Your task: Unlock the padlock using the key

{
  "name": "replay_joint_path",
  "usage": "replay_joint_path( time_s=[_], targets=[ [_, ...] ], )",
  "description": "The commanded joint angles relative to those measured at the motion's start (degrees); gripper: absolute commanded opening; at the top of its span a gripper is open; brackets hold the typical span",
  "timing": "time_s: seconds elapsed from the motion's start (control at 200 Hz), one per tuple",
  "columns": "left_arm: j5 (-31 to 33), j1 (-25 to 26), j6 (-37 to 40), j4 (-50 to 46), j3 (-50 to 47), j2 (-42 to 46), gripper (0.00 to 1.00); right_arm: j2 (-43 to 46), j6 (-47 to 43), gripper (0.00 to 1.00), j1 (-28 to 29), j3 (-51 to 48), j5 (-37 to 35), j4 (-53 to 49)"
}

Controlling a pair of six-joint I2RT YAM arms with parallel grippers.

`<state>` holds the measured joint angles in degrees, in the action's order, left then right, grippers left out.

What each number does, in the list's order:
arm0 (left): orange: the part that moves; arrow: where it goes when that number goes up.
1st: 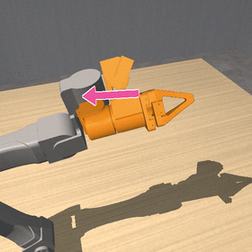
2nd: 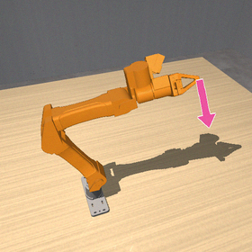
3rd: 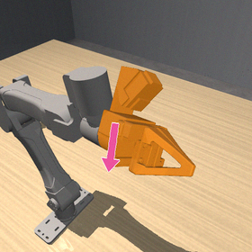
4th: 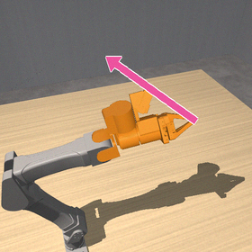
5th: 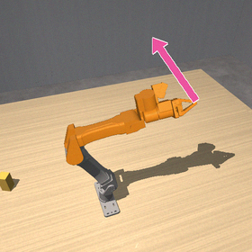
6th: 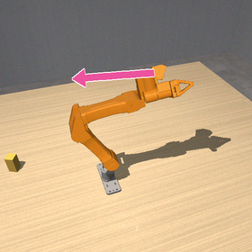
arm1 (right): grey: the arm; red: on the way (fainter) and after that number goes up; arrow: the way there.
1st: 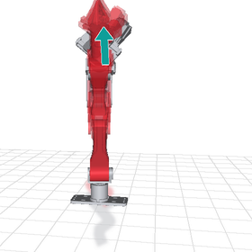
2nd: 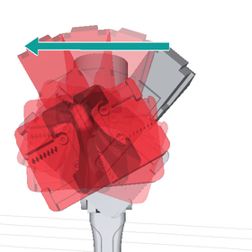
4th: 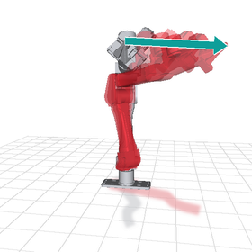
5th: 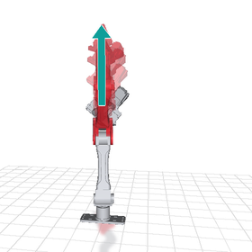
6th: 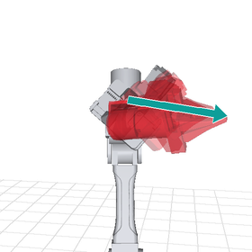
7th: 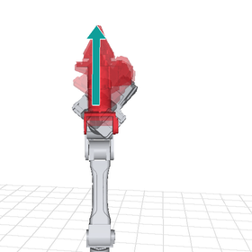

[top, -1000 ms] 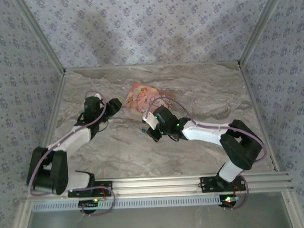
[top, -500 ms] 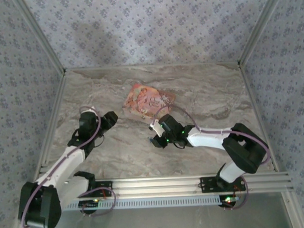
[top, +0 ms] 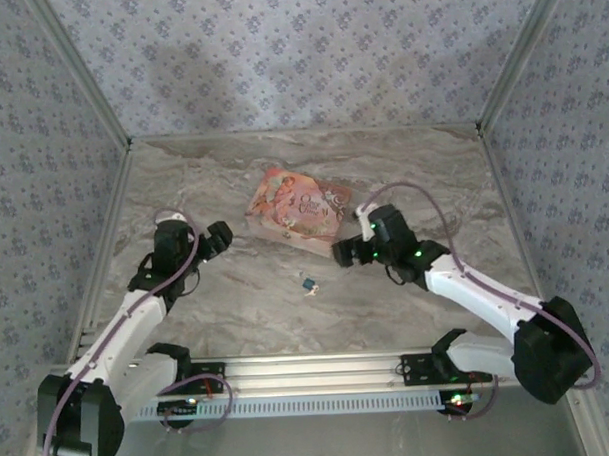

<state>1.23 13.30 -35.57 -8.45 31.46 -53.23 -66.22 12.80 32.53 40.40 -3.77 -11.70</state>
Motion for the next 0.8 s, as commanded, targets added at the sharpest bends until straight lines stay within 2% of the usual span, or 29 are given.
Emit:
replay_joint_path(
  time_s=[0.0,0.045,0.165,0.245,0.31,0.34,0.435,0.515,0.54,0.59,0.645,0.73,0.795],
  targets=[
    [8.89,-1.30,13.04,-4.03,4.28,0.89,0.98,1.45,4.87,1.00,-4.39,1.62,-21.30,-5.10],
    [10.60,-2.42,16.72,-3.44,4.68,0.68,0.98,1.94,3.48,1.00,-6.59,1.14,-23.96,-3.86],
    [10.46,-7.27,24.50,3.00,2.99,-1.69,0.98,1.44,-2.81,1.00,-10.26,-3.82,-32.07,10.04],
    [10.32,-10.09,27.53,7.46,1.85,-5.06,0.98,-0.63,-5.57,1.00,-13.44,-7.63,-32.94,19.90],
    [9.69,-11.67,28.60,12.84,0.18,-8.59,0.98,-3.27,-6.25,1.00,-17.39,-8.69,-30.53,25.18],
    [8.99,-12.22,28.95,17.12,-1.32,-10.28,0.98,-3.75,-4.58,1.00,-18.29,-8.27,-29.68,23.52],
    [7.09,-13.32,27.84,31.36,-6.36,-15.82,0.98,-5.94,-8.35,1.00,-20.89,-13.22,-27.96,39.05],
    [5.69,-13.43,27.45,40.48,-8.61,-20.81,0.98,-6.73,-9.29,1.00,-23.06,-12.67,-25.09,38.57],
    [5.10,-13.53,27.44,43.64,-9.11,-22.43,0.98,-7.03,-11.00,1.00,-23.63,-13.73,-24.97,42.97],
    [4.74,-13.60,28.22,40.21,-6.96,-23.52,0.98,-6.73,-11.23,1.00,-24.85,-14.98,-21.93,46.28],
    [4.68,-13.67,30.25,41.48,-6.31,-24.72,0.98,-7.09,-11.86,1.00,-27.46,-16.08,-17.66,50.26],
    [3.19,-15.07,31.46,45.89,-7.50,-25.44,0.98,-8.24,-12.64,1.00,-30.31,-13.61,-14.39,44.62],
    [0.00,-16.31,31.86,54.56,-10.05,-28.88,0.98,-8.77,-11.42,1.00,-32.48,-13.59,-10.45,43.16]
  ],
)
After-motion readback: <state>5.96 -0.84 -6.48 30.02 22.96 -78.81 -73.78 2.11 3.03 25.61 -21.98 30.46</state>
